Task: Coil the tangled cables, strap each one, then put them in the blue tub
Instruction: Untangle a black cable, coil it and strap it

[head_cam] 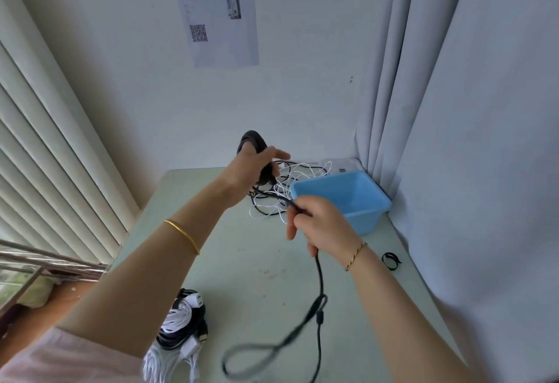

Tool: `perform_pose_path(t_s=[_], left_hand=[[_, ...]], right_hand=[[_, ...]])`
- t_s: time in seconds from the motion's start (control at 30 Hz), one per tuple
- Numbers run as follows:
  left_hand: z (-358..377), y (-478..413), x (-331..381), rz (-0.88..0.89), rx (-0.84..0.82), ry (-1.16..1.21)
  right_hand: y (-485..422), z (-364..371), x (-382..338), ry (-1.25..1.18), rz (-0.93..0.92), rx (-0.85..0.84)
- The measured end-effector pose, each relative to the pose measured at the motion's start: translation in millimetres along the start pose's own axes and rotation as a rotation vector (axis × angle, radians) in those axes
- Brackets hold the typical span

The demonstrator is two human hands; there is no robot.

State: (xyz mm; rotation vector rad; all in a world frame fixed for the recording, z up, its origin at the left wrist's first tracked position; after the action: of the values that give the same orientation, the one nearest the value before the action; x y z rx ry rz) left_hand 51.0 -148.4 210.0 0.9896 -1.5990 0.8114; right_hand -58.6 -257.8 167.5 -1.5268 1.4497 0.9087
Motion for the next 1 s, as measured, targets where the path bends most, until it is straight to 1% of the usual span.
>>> perform_pose_path(t_s=[0.1, 0.13, 0.17, 0.23, 0.3, 0.37, 0.43, 0.5, 0.57, 0.63, 0.73, 0.8, 0.9, 0.93, 1.0], left_hand=[[6, 6, -8, -0.086, -0.063, -0.5], [8, 8, -10, -0.109, -0.117, -0.61], [12, 11, -11, -0.118, -0.189, -0.66], [18, 19, -7, -0.128, -0.349, -0.631], [21, 27, -1, -0.165, -0.479, -0.575], [25, 34, 3, -0.179, -0.574, -0.544], [29, 40, 7, -0.178, -0.633, -0.506], [32, 41, 10, -0.197, -0.675, -0.345], [30, 39, 18, -0.19, -0.727, -0.108], [28, 36, 28, -0.17, -0.731, 0.134], [25, 33, 39, -0.187, -0.606, 0.402], [22, 26, 41, -0.186, -0.489, 0.559], [9, 10, 41, -0.122, -0.317, 0.884], [4, 5, 41, -0.093, -0.277, 0.95], [-6, -3, 37, -0.042, -0.178, 0.944]], right_hand=[[-4, -17, -5, 0.106, -0.078, 0.163], [-7, -21, -4, 0.174, -0.098, 0.209], [-9, -26, -4, 0.24, -0.111, 0.259], [-12, -38, -4, 0.28, -0.144, 0.375], [-13, -50, -7, 0.236, -0.193, 0.478], [-15, -56, -10, 0.173, -0.222, 0.51], [-18, -57, -13, 0.091, -0.227, 0.487], [-22, -59, -12, 0.036, -0.218, 0.473], [-29, -59, -7, -0.003, -0.203, 0.46], [-36, -53, 3, -0.03, -0.162, 0.437], [-40, -38, 22, -0.133, -0.05, 0.368], [-36, -28, 34, -0.165, 0.024, 0.281], [-24, -8, 45, -0.075, 0.087, 0.029], [-18, -3, 47, -0.066, 0.104, -0.048], [-8, 4, 48, -0.066, 0.131, -0.171]])
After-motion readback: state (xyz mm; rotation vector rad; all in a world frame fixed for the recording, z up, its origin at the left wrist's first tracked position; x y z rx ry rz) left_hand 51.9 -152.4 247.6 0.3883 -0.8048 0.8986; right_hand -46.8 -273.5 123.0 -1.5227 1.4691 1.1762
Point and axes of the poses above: each hand's wrist, its own y-axis away from the middle knuckle, its own z-axis out of the palm, x = y × z, the point moved 4 cm from there along -y, towards the middle knuckle, and after that the axes turned 3 degrees about -z, right-handed, at the moved point
